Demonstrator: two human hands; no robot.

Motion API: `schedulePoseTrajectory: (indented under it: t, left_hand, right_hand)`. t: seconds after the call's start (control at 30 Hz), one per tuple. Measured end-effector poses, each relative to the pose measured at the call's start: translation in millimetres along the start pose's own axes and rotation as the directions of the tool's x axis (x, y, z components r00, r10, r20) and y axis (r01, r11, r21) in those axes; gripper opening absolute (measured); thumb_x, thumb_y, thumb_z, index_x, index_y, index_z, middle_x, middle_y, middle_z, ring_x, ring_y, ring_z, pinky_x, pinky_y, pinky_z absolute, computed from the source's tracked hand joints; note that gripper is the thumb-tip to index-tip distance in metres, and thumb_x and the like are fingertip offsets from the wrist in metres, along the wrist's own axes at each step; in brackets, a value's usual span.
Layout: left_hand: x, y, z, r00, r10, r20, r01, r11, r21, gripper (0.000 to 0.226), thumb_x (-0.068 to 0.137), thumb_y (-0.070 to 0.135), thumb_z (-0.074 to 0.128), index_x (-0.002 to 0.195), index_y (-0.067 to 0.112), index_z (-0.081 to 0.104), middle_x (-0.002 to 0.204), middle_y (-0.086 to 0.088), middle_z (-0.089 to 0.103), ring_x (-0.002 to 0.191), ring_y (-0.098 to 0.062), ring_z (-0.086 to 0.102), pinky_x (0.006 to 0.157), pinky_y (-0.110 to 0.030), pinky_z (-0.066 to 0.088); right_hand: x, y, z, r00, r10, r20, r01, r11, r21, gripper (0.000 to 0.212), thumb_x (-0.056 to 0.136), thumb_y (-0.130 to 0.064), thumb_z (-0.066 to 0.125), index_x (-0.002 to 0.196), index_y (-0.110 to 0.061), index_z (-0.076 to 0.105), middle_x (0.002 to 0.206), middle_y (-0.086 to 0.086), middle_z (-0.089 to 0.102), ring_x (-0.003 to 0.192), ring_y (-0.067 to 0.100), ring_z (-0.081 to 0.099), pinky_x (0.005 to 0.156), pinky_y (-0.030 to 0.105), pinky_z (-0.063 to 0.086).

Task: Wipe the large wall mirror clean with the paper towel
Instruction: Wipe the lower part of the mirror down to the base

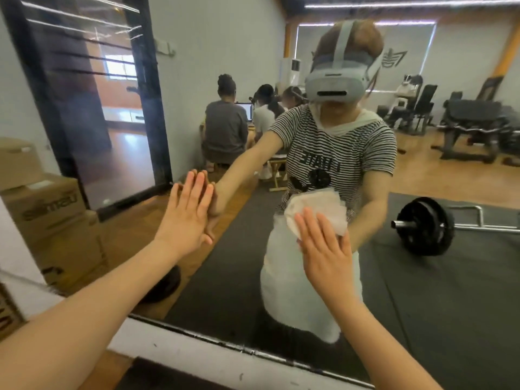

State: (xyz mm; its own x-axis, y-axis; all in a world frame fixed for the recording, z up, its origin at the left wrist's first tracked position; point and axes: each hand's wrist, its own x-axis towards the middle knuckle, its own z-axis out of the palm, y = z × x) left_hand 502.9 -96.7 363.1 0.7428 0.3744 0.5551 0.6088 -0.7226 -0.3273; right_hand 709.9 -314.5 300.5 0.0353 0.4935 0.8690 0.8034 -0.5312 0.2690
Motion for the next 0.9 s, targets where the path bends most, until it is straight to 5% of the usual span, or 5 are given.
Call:
schedulePoseTrajectory:
  t: [0.1, 0.27, 0.37, 0.6, 0.9]
  left_hand:
    - [-0.5, 0.7, -1.5, 1.0, 0.012, 0.005, -0.012, 0.999, -0.036, 0.155, 0.042, 0.057, 0.09, 0.148, 0.001, -0.009, 0.157, -0.02, -0.019, 0.144, -0.037, -0.023, 0.115, -0.051, -0.007]
    - [-3.7, 2.1, -4.7, 0.994, -0.026, 0.109, 0.034, 0.997, -0.074, 0.149, 0.069, 0.062, 0.074, 0.129, 0.01, -0.052, 0.139, -0.016, -0.054, 0.134, -0.035, -0.042, 0.109, -0.049, -0.025]
    - [-2.1, 3.4, -9.6, 0.988, -0.016, 0.154, 0.031, 0.995, -0.095, 0.143, 0.077, 0.064, 0.066, 0.118, 0.009, -0.06, 0.13, -0.016, -0.061, 0.124, -0.034, -0.053, 0.103, -0.048, -0.031]
    - [-5.6, 2.1, -14.1, 0.981, -0.029, 0.192, 0.051, 0.993, -0.107, 0.144, 0.075, 0.061, 0.07, 0.125, 0.01, -0.055, 0.135, -0.015, -0.057, 0.124, -0.031, -0.054, 0.109, -0.048, -0.025]
    - [-4.7, 1.7, -8.4, 0.992, -0.006, 0.125, 0.02, 0.994, -0.107, 0.148, 0.061, 0.061, 0.081, 0.145, 0.008, -0.029, 0.146, -0.012, -0.047, 0.139, -0.032, -0.036, 0.118, -0.053, -0.004]
  right_hand:
    - [-14.4, 32.2, -14.2, 0.998, 0.063, -0.012, -0.063, 0.998, 0.008, 0.078, 0.086, -0.009, 0.046, 0.156, -0.02, 0.011, 0.154, 0.005, 0.027, 0.144, 0.025, 0.019, 0.104, 0.05, 0.026]
    - [-8.8, 11.8, -26.9, 0.971, 0.23, -0.065, -0.209, 0.948, 0.239, 0.057, 0.086, -0.005, 0.036, 0.143, -0.011, 0.035, 0.146, 0.009, 0.033, 0.133, 0.032, 0.033, 0.101, 0.051, 0.03]
    - [8.9, -31.0, -25.1, 0.989, 0.127, -0.071, -0.101, 0.952, 0.288, 0.06, 0.082, -0.002, 0.036, 0.141, -0.011, 0.035, 0.146, 0.008, 0.033, 0.134, 0.031, 0.031, 0.103, 0.051, 0.027]
    - [60.8, -63.5, 8.1, 0.989, -0.136, 0.053, 0.12, 0.964, 0.236, 0.067, 0.089, -0.008, 0.035, 0.153, -0.015, 0.018, 0.159, 0.0, 0.019, 0.146, 0.019, 0.02, 0.098, 0.053, 0.045]
    - [-4.4, 54.6, -10.9, 0.997, -0.074, -0.038, 0.075, 0.996, 0.038, 0.078, 0.09, -0.007, 0.041, 0.156, -0.019, 0.003, 0.164, -0.001, -0.002, 0.15, 0.017, 0.004, 0.112, 0.046, 0.024]
